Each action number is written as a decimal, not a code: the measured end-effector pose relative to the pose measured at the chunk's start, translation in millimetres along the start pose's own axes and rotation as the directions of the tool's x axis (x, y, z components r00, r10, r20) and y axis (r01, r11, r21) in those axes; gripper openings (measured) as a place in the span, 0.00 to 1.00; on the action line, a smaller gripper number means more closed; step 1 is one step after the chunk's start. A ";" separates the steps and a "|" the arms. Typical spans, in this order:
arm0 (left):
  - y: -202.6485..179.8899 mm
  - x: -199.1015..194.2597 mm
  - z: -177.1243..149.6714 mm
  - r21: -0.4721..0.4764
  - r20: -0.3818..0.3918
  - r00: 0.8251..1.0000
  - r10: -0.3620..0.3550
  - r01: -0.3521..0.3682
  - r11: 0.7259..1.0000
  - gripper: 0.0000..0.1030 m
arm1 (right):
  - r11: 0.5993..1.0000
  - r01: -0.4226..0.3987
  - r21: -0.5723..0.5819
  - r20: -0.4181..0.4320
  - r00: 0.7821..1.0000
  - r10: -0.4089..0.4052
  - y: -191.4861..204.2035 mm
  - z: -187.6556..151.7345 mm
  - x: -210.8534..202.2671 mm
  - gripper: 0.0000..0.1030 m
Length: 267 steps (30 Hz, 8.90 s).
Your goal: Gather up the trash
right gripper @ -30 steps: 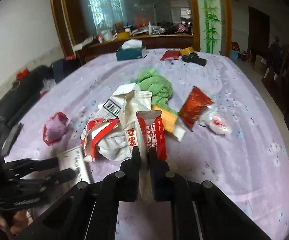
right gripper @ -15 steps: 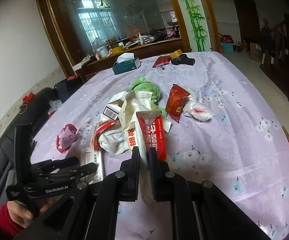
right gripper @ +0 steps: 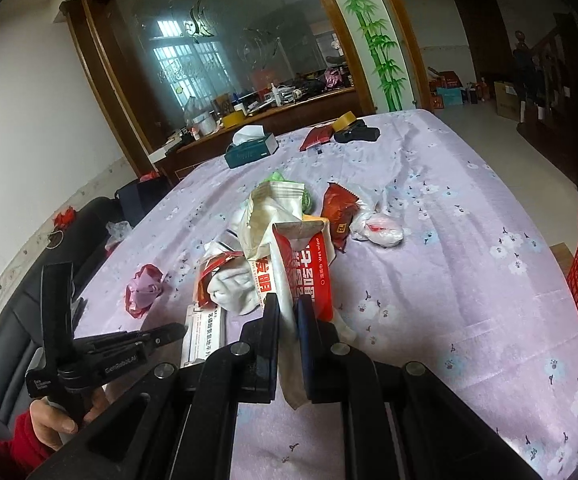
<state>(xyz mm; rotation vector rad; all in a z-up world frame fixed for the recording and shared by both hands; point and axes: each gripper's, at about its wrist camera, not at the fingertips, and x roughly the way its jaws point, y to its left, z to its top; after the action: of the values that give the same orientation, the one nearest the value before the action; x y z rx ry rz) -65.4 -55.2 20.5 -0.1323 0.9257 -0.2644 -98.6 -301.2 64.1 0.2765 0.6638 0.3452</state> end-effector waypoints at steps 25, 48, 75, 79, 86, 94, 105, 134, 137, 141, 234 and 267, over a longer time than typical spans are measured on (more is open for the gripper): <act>-77.0 -10.4 -35.5 0.362 0.042 0.998 0.054 -0.065 0.930 0.09 | 1.000 -0.008 0.027 0.017 1.000 0.008 -9.6 -8.4 -10.7 0.09; -189.8 -59.2 56.0 0.402 0.015 0.914 -0.406 0.367 0.839 0.05 | 0.974 0.122 0.189 0.197 0.967 -0.160 -104.2 8.5 -131.2 0.09; -408.2 88.1 99.5 0.284 -0.237 0.779 -0.581 0.628 0.725 0.43 | 0.814 0.292 0.502 0.095 0.917 -0.387 -311.7 6.6 -166.2 0.13; -388.7 77.2 103.8 0.274 -0.213 0.787 -0.579 0.617 0.738 0.43 | 0.815 0.297 0.497 0.120 0.907 -0.404 -300.2 2.7 -173.6 0.13; -335.3 39.7 93.8 0.308 -0.106 0.847 -0.522 0.527 0.792 0.54 | 0.857 0.277 0.434 0.150 0.916 -0.371 -246.4 5.6 -170.9 0.32; -253.4 -2.9 77.9 0.311 -0.011 0.917 -0.399 0.382 0.870 0.54 | 0.925 0.245 0.291 0.126 0.949 -0.291 -161.8 11.5 -133.3 0.50; -111.7 -42.6 58.9 0.209 0.072 0.978 -0.196 0.177 0.962 0.57 | 0.983 0.141 0.121 0.027 0.989 -0.145 -71.6 11.5 -58.7 0.54; 85.7 6.7 39.3 -0.050 0.019 0.990 0.138 -0.137 0.989 0.32 | 0.998 -0.050 -0.026 -0.159 0.986 0.045 40.3 8.1 37.7 0.59; 85.4 7.5 35.5 -0.058 0.032 0.989 0.144 -0.142 0.988 0.32 | 0.995 -0.095 -0.020 -0.183 0.979 0.090 49.7 17.1 56.5 0.59; 82.9 -2.6 32.9 -0.056 0.086 0.986 0.139 -0.135 0.989 0.32 | 0.991 -0.136 -0.002 -0.215 0.968 0.133 59.7 24.2 88.3 0.57; -52.4 -27.3 -2.1 0.184 0.165 0.986 -0.006 -0.025 0.983 0.32 | 0.995 0.066 -0.070 0.020 0.998 -0.064 27.4 -18.7 -4.6 0.09; -62.1 -21.4 -2.1 0.212 0.150 0.989 -0.003 -0.030 0.977 0.32 | 0.996 0.060 -0.062 0.022 0.998 -0.059 26.0 -18.8 -10.5 0.09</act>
<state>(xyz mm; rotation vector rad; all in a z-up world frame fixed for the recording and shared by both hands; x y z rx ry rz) -89.8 -108.8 49.7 0.0522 0.7433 -0.3349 -124.1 -279.1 64.9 0.2002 0.6390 0.3051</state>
